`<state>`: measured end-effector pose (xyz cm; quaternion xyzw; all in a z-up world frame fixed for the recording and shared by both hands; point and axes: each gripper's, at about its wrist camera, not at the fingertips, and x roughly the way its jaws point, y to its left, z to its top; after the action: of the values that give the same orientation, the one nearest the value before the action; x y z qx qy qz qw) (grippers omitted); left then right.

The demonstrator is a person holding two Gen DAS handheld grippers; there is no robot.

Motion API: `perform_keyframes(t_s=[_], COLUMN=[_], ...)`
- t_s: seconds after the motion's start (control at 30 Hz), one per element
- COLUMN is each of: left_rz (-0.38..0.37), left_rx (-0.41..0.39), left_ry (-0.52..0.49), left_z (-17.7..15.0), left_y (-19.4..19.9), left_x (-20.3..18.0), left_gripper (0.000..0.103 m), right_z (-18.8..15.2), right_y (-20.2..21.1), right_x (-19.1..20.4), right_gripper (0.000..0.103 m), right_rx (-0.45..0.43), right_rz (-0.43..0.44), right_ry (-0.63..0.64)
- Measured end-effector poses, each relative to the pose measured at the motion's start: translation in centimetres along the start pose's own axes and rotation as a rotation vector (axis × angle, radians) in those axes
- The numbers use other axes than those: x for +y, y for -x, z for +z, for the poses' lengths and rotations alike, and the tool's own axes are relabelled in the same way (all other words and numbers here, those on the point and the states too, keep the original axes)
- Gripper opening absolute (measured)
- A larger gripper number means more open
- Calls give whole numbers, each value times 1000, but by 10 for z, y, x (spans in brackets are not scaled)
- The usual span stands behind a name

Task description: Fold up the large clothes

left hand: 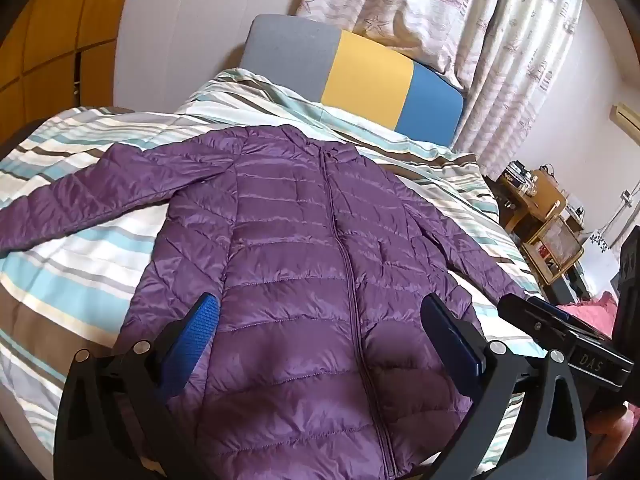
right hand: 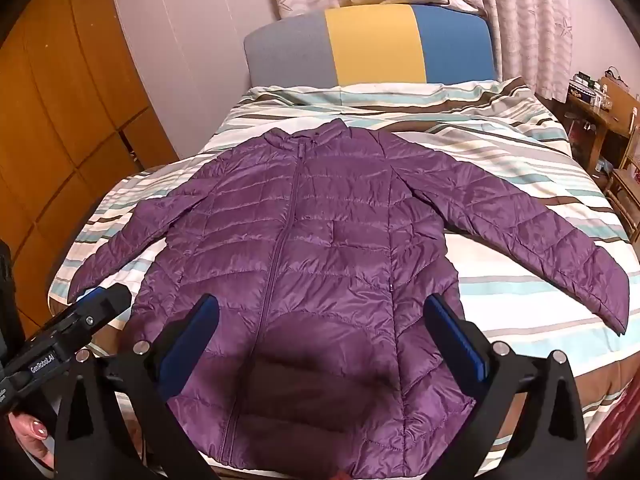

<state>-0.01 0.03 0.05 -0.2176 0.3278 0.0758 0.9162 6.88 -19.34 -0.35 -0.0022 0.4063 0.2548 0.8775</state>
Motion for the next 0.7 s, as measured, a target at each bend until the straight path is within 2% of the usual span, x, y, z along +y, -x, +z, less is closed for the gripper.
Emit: perform_keyframes(t_s=[0.23, 0.7], left_rz=[20, -2], left_rx=[9, -1], left_ry=[-57, -46], left_z=[-2, -5], left_y=[1, 0], left_x=[-16, -14], left_gripper=[100, 100], right_z=[0, -1], right_y=[0, 0], right_x=[-1, -1], right_gripper=[101, 101], right_rx=[-2, 5], right_rz=[1, -3], right_ry=[-1, 1])
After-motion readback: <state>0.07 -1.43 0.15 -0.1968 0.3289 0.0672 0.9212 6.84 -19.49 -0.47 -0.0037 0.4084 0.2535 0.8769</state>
